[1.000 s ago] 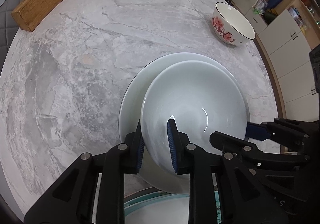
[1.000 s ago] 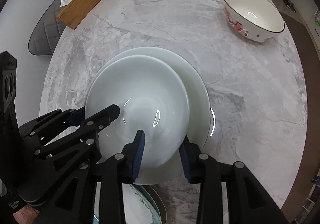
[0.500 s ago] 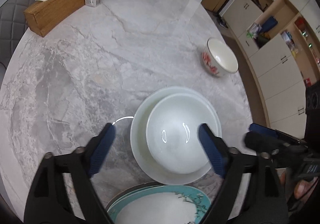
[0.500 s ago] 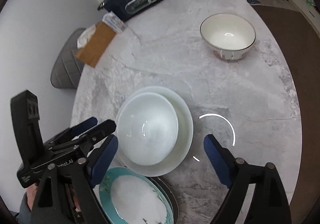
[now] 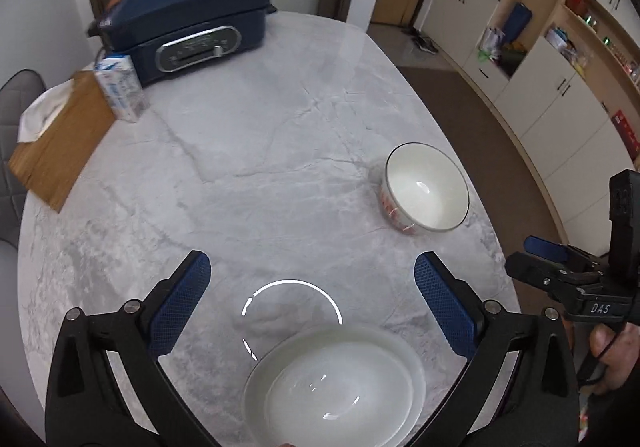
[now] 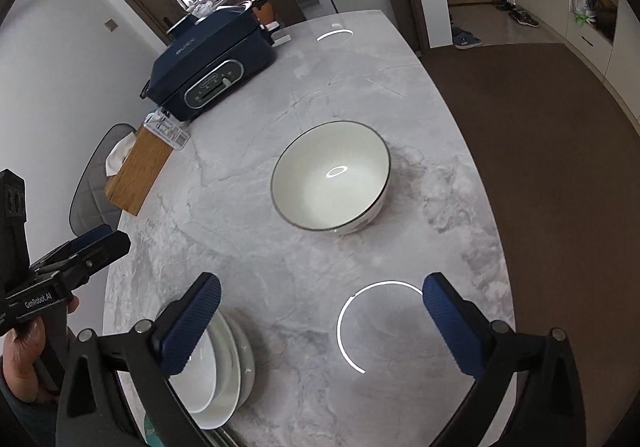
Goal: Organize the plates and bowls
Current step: 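Move the left tool to the pink floral bowl and close on its rim, then carry the pink floral bowl over the white bowls and lower it in, then open the left tool and withdraw beside the bowl stack, then close both tools on the rim of the white plate holding the bowls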
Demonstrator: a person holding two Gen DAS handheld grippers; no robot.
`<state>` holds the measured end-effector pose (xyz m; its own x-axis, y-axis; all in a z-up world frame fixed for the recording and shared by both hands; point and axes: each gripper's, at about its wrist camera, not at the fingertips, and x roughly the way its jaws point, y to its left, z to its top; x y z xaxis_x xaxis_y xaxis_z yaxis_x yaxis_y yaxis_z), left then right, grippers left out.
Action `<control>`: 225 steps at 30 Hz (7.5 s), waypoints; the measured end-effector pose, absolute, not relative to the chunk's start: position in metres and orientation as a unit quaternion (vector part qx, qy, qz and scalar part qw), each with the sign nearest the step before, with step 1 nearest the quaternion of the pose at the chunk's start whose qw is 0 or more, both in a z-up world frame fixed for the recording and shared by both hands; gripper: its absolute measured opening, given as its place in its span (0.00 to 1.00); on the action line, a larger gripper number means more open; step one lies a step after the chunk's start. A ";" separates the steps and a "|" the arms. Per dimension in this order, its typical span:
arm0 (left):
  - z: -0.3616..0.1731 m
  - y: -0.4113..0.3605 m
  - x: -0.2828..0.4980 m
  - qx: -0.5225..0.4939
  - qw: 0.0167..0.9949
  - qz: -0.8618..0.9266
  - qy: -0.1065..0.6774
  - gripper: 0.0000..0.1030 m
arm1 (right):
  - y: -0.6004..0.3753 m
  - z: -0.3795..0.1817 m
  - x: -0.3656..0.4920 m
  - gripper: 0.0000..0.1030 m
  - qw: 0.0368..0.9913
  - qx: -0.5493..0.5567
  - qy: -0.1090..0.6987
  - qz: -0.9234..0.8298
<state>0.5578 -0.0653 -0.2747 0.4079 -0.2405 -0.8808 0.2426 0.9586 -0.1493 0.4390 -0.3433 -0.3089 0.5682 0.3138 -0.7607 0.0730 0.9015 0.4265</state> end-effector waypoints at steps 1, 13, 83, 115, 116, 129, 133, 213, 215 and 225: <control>-0.276 -0.074 0.566 0.002 0.838 -0.147 0.526 0.99 | -0.350 -0.312 0.447 1.00 0.858 0.213 0.463 0.065; -0.346 -0.166 0.650 0.091 0.798 -0.175 0.570 0.99 | -0.369 -0.350 0.520 0.82 0.812 0.224 0.536 0.061; -0.282 -0.005 0.440 -0.031 0.744 -0.169 0.646 0.06 | -0.200 -0.296 0.417 0.16 0.751 0.164 0.599 0.226; -0.346 -0.004 0.447 -0.029 0.719 -0.134 0.682 0.08 | -0.177 -0.330 0.424 0.20 0.741 0.101 0.635 0.193; -0.346 -0.004 0.448 -0.029 0.719 -0.133 0.682 0.08 | -0.178 -0.330 0.425 0.20 0.741 0.101 0.635 0.193; -0.332 0.009 0.450 -0.044 0.739 -0.126 0.661 0.54 | -0.177 -0.322 0.426 0.39 0.745 0.103 0.630 0.194; -0.328 0.011 0.447 -0.052 0.740 -0.131 0.657 0.54 | -0.175 -0.319 0.425 0.54 0.745 0.106 0.629 0.194; -0.418 0.048 0.445 -0.104 0.756 -0.113 0.637 0.56 | -0.240 -0.395 0.416 0.51 0.756 0.223 0.580 0.206; -0.420 0.052 0.446 -0.112 0.755 -0.113 0.636 0.56 | -0.240 -0.396 0.416 0.51 0.754 0.225 0.580 0.209; -0.422 0.037 0.449 -0.100 0.752 -0.143 0.636 0.28 | -0.229 -0.394 0.416 0.21 0.753 0.227 0.572 0.234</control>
